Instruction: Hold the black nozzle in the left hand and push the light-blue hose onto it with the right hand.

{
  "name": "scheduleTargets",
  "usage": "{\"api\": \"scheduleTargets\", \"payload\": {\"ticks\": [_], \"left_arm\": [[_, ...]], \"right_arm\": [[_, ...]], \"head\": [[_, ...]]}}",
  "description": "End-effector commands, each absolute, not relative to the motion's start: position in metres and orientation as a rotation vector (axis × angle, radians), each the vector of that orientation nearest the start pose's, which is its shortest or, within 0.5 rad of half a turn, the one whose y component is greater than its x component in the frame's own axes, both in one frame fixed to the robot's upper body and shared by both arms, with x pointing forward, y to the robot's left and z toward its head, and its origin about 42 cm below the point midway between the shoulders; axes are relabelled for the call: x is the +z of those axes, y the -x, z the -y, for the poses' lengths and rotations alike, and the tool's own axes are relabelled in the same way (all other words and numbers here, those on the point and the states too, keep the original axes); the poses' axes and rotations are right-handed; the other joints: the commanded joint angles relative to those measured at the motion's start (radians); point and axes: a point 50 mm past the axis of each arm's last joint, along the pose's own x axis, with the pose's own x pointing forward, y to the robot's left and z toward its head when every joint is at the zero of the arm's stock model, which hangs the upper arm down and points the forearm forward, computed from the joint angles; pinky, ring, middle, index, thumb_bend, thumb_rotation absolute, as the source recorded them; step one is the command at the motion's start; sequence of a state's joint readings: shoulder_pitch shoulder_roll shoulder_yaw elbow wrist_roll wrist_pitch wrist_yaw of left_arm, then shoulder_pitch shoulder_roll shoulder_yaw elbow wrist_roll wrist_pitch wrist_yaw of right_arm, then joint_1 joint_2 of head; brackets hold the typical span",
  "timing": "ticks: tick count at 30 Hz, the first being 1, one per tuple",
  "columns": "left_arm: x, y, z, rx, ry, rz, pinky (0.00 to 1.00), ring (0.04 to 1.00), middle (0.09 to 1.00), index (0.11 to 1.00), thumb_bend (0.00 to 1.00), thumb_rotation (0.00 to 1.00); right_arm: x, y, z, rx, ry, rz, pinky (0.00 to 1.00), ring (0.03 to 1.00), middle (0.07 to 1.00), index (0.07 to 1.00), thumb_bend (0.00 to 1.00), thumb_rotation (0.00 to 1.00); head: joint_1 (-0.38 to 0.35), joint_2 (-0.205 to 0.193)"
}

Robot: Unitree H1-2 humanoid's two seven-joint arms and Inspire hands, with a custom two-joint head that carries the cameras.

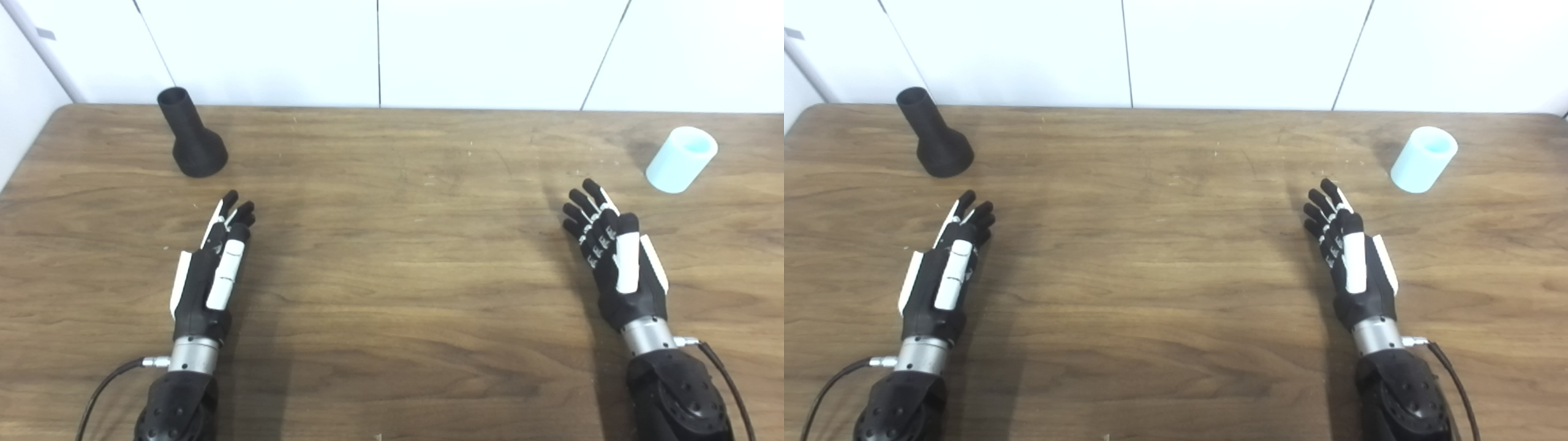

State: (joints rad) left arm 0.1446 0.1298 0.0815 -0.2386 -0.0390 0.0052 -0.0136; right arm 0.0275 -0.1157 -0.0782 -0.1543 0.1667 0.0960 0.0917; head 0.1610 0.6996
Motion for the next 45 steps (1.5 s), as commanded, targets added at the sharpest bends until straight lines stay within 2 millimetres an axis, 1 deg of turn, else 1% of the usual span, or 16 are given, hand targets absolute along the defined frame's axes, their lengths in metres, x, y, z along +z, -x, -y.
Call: {"api": "scheduleTargets", "payload": {"ticks": [1,5,7,9,11,12,13,14,16,19,21,25,30,33,36,45], "left_arm": [[0.124,-0.229,-0.27,0.073,-0.107,0.105,0.95,0.934,0.917,0.923,0.57,0.84],[0.119,-0.228,-0.267,0.073,-0.108,0.107,0.95,0.936,0.92,0.925,0.57,0.84],[0.117,-0.227,-0.266,0.073,-0.109,0.106,0.95,0.935,0.921,0.925,0.56,0.84],[0.114,-0.227,-0.265,0.073,-0.108,0.105,0.96,0.935,0.922,0.925,0.56,0.84],[0.112,-0.227,-0.261,0.072,-0.107,0.104,0.96,0.936,0.922,0.926,0.55,0.84],[0.111,-0.227,-0.26,0.071,-0.107,0.104,0.96,0.936,0.922,0.926,0.54,0.83],[0.11,-0.228,-0.258,0.071,-0.106,0.105,0.96,0.936,0.922,0.926,0.54,0.83],[0.11,-0.228,-0.256,0.07,-0.106,0.105,0.96,0.937,0.923,0.927,0.53,0.83],[0.107,-0.228,-0.252,0.071,-0.104,0.104,0.96,0.937,0.923,0.927,0.53,0.83],[0.102,-0.229,-0.248,0.072,-0.095,0.1,0.96,0.938,0.922,0.929,0.52,0.83],[0.099,-0.23,-0.245,0.07,-0.087,0.096,0.96,0.939,0.922,0.93,0.52,0.83],[0.095,-0.231,-0.242,0.069,-0.074,0.089,0.96,0.941,0.924,0.933,0.51,0.83],[0.09,-0.232,-0.241,0.068,-0.071,0.084,0.96,0.942,0.925,0.935,0.5,0.82],[0.088,-0.232,-0.24,0.068,-0.071,0.083,0.96,0.942,0.925,0.937,0.5,0.83],[0.084,-0.232,-0.238,0.065,-0.071,0.08,0.96,0.943,0.926,0.941,0.51,0.83],[0.081,-0.232,-0.24,0.06,-0.072,0.083,0.96,0.945,0.936,0.948,0.52,0.84]], "right_arm": [[0.131,-0.274,0.27,0.031,-0.037,0.094,0.93,0.916,0.918,0.952,0.58,1.0],[0.12,-0.273,0.276,0.03,-0.035,0.095,0.92,0.914,0.913,0.948,0.58,1.0],[0.117,-0.274,0.278,0.03,-0.037,0.094,0.91,0.913,0.913,0.947,0.58,1.0],[0.113,-0.274,0.28,0.029,-0.042,0.09,0.91,0.912,0.912,0.948,0.58,1.0],[0.109,-0.274,0.283,0.03,-0.045,0.088,0.91,0.911,0.91,0.948,0.57,1.0],[0.108,-0.273,0.284,0.03,-0.046,0.089,0.91,0.911,0.907,0.947,0.57,1.0],[0.106,-0.274,0.287,0.031,-0.047,0.088,0.91,0.911,0.907,0.947,0.57,1.0],[0.104,-0.274,0.288,0.032,-0.048,0.087,0.91,0.913,0.908,0.947,0.57,1.0],[0.1,-0.274,0.295,0.034,-0.046,0.083,0.91,0.913,0.908,0.948,0.57,1.0],[0.094,-0.275,0.306,0.036,-0.037,0.08,0.9,0.912,0.911,0.951,0.6,1.0],[0.09,-0.276,0.311,0.035,-0.035,0.079,0.9,0.916,0.916,0.952,0.61,1.0],[0.082,-0.277,0.318,0.029,-0.038,0.074,0.89,0.913,0.914,0.953,0.63,1.0],[0.076,-0.277,0.319,0.03,-0.048,0.066,0.87,0.906,0.916,0.953,0.64,1.0],[0.074,-0.278,0.32,0.034,-0.058,0.064,0.87,0.906,0.915,0.951,0.65,0.99],[0.069,-0.279,0.322,0.038,-0.067,0.059,0.87,0.908,0.918,0.953,0.65,0.99],[0.06,-0.279,0.324,0.051,-0.07,0.052,0.86,0.899,0.909,0.946,0.66,0.97]], "head": [[0.005,-0.007],[0.022,-0.038],[0.022,-0.038],[0.057,-0.064],[0.099,-0.083],[0.099,-0.083],[0.127,-0.095],[0.127,-0.095],[0.162,-0.116],[0.178,-0.129],[0.197,-0.149],[0.209,-0.17],[0.216,-0.198],[0.218,-0.202],[0.223,-0.226],[0.205,-0.233]]}}
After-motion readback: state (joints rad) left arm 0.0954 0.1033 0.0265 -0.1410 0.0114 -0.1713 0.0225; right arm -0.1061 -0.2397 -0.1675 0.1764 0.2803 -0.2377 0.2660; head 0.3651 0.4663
